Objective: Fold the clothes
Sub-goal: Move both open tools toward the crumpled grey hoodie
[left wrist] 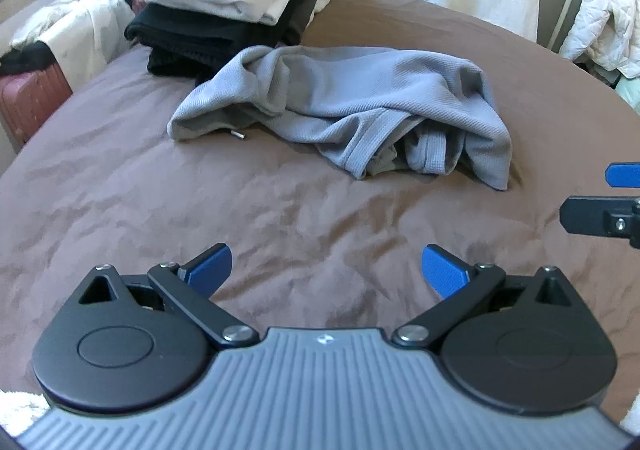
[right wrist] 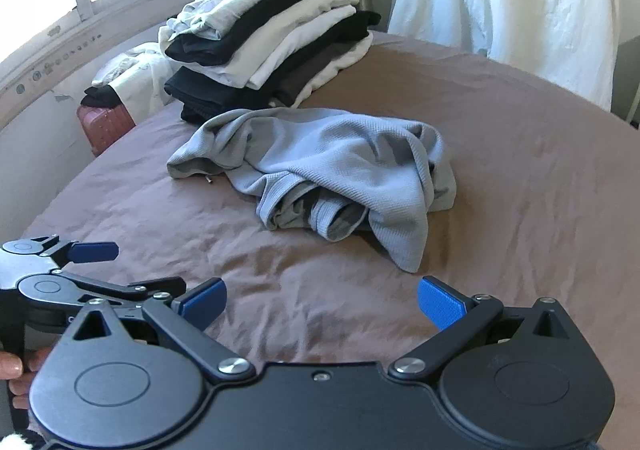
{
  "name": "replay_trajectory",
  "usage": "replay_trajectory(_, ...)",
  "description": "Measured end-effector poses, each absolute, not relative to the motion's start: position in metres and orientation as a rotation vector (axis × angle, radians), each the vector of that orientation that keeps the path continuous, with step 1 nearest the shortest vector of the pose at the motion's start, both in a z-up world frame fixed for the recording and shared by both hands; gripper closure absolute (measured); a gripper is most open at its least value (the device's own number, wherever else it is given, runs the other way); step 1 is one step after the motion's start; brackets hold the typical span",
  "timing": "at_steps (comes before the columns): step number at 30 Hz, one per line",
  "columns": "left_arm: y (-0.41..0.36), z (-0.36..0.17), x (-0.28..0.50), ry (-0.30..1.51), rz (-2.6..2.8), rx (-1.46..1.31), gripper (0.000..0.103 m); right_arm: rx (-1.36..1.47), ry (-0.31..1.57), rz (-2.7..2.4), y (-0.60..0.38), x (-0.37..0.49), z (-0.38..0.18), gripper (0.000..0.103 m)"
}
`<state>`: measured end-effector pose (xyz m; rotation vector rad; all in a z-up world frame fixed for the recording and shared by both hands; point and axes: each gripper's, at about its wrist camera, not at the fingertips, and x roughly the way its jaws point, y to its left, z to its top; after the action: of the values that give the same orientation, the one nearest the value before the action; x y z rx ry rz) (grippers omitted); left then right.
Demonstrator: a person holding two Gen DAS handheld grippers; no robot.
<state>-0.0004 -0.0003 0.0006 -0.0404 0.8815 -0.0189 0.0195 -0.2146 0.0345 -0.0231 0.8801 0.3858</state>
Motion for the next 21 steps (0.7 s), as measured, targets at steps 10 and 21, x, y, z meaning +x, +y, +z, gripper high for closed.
replay_trajectory(10, 0.003, -0.003, 0.001, 0.883, -0.001, -0.054, 0.000, -0.068, 0.852, 0.406, -0.208, 0.015, 0.038, 0.000)
replay_trajectory(21, 0.007, -0.002, 0.003, 0.896, 0.003, -0.044, 0.000, -0.041, 0.784, 0.456, -0.206, 0.007, 0.047, 0.000)
